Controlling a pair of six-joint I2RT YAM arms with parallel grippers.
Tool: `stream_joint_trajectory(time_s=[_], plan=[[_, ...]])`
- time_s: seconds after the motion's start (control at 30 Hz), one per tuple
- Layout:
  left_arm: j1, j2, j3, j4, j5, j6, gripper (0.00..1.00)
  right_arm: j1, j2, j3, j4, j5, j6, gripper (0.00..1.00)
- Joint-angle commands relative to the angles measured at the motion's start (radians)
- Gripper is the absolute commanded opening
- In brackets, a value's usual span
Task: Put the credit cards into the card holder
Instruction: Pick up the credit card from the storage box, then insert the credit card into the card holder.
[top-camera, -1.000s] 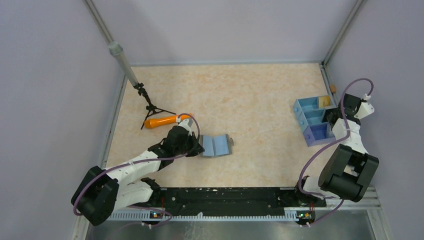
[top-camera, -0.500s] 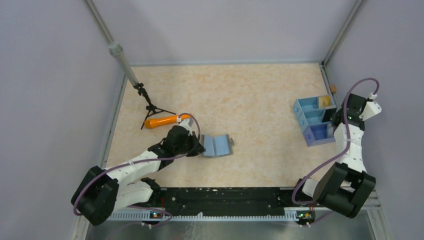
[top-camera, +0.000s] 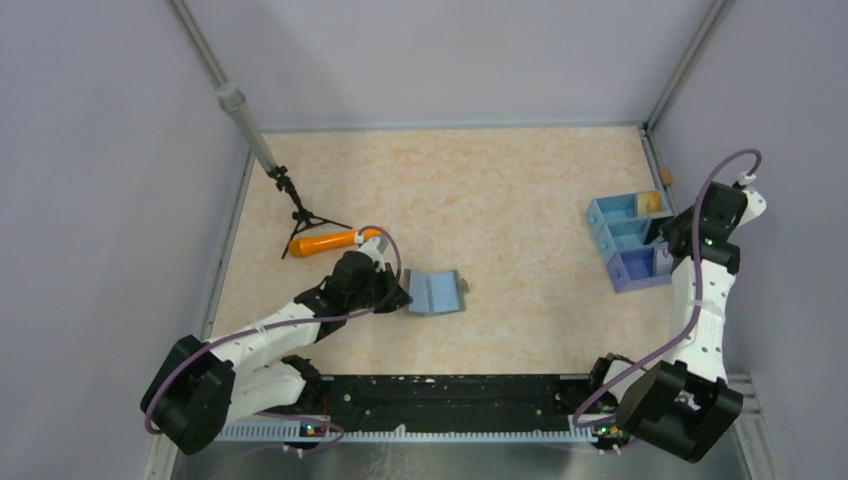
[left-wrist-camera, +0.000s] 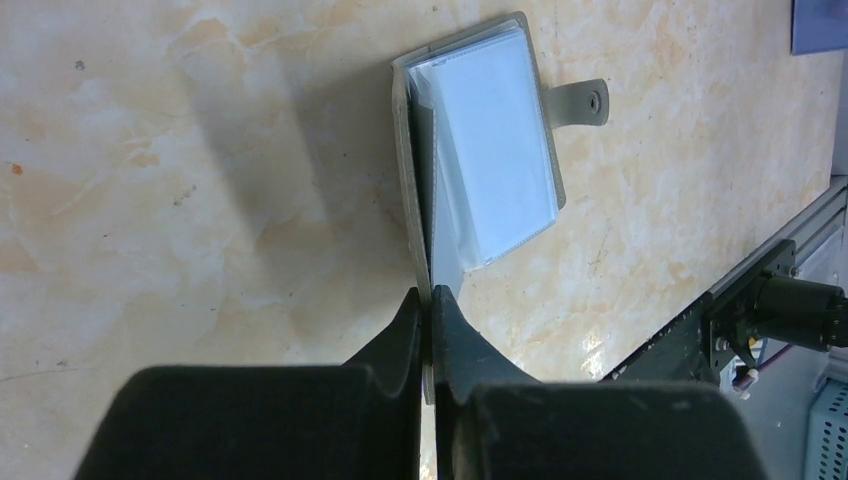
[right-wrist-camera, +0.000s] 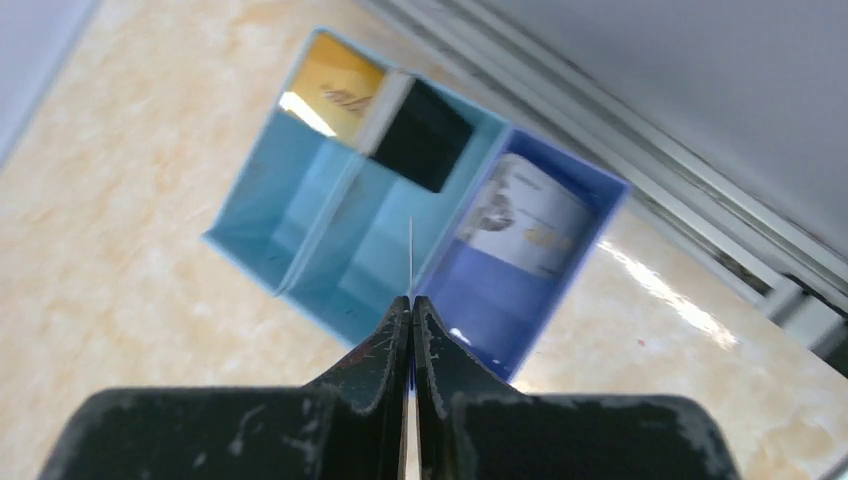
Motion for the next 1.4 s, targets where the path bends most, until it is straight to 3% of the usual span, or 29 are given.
stream_joint_trajectory(time_s=[0.0, 0.2, 0.37, 0.6, 0.9, 1.03, 1.37], plan=[[0.008, -0.003, 0.025, 0.033, 0.032, 0.046, 0.00, 0.018, -0.077, 0.068, 0.031, -0.309, -0.065, 0.00], [0.026, 0.040, 0.051, 0.035, 0.099, 0.102, 0.00, 0.236, -0.113, 0.083, 0.056, -0.418, -0.110, 0.00], [0.048, 0.068, 0.065, 0.021, 0.145, 0.147, 0.00, 0.339, -0.121, 0.058, 0.088, -0.639, -0.149, 0.00], [0.082, 0.088, 0.067, 0.022, 0.205, 0.180, 0.00, 0.521, -0.082, -0.036, 0.162, -0.813, -0.154, 0.00], [0.111, 0.153, 0.105, -0.006, 0.273, 0.254, 0.00, 0.846, 0.085, -0.155, 0.354, -0.837, -0.101, 0.00], [0.125, 0.186, 0.121, -0.011, 0.275, 0.256, 0.00, 0.901, 0.177, -0.205, 0.511, -0.871, -0.051, 0.00], [0.159, 0.252, 0.152, -0.019, 0.288, 0.271, 0.00, 0.960, 0.383, -0.228, 0.710, -0.907, 0.000, 0.00]])
